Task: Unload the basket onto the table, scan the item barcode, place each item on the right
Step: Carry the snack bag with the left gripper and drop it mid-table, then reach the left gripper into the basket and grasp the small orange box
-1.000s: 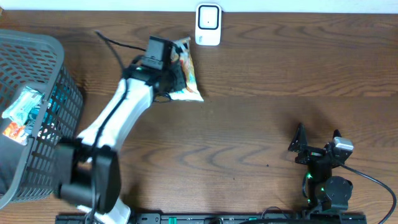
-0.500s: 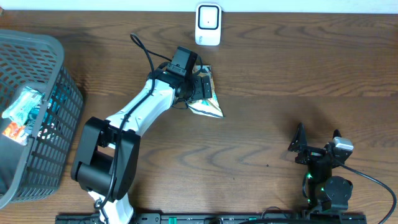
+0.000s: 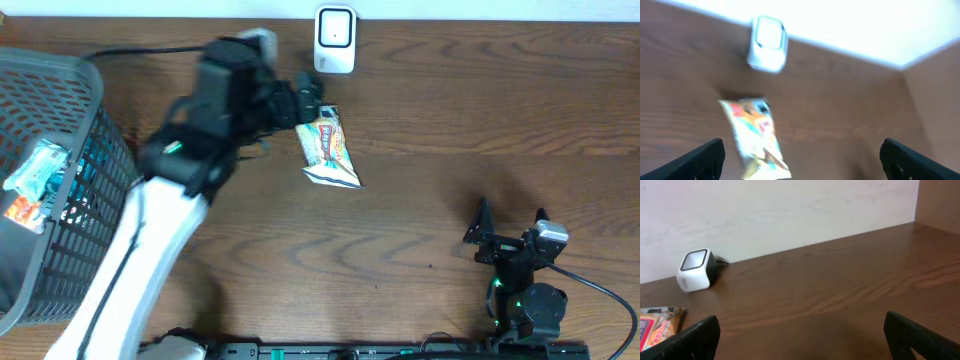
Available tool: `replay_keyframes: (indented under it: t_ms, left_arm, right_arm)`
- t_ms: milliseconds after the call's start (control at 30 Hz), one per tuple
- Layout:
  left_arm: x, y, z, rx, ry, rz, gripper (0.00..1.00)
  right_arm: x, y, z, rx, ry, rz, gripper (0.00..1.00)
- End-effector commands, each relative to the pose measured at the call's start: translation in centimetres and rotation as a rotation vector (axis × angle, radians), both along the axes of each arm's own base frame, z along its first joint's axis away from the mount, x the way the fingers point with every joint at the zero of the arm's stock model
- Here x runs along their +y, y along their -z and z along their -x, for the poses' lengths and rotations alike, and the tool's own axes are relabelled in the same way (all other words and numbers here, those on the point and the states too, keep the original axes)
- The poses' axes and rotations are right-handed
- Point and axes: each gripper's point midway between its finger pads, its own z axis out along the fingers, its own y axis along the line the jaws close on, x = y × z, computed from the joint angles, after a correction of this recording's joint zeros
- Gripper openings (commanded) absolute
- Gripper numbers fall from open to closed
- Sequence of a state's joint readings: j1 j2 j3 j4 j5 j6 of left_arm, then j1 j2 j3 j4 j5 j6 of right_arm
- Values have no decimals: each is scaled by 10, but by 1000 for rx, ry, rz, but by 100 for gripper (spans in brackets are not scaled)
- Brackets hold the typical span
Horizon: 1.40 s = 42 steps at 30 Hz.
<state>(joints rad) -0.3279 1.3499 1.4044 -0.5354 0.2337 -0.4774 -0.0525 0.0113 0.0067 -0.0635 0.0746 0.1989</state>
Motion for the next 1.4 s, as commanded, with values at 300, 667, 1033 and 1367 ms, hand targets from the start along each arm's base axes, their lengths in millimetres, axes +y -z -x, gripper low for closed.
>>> replay_keyframes:
  t_ms: [300,667,1033,1367]
  left_arm:
    - [190,-84,58,-211,-540,-61,98]
    - [347,-27,104,35,-1149,111,98]
    - [431,68,122,354,-1265,57,98]
    - [473,174,136,683,-1232,-15,98]
  right_arm:
    - [1,0,0,-1,-6,-10,99]
    - [1,0,0,-1,-6,-10,99]
    - [1,0,0,-1,-6,-10,99]
    - [1,0,0,-1,-6,-10,99]
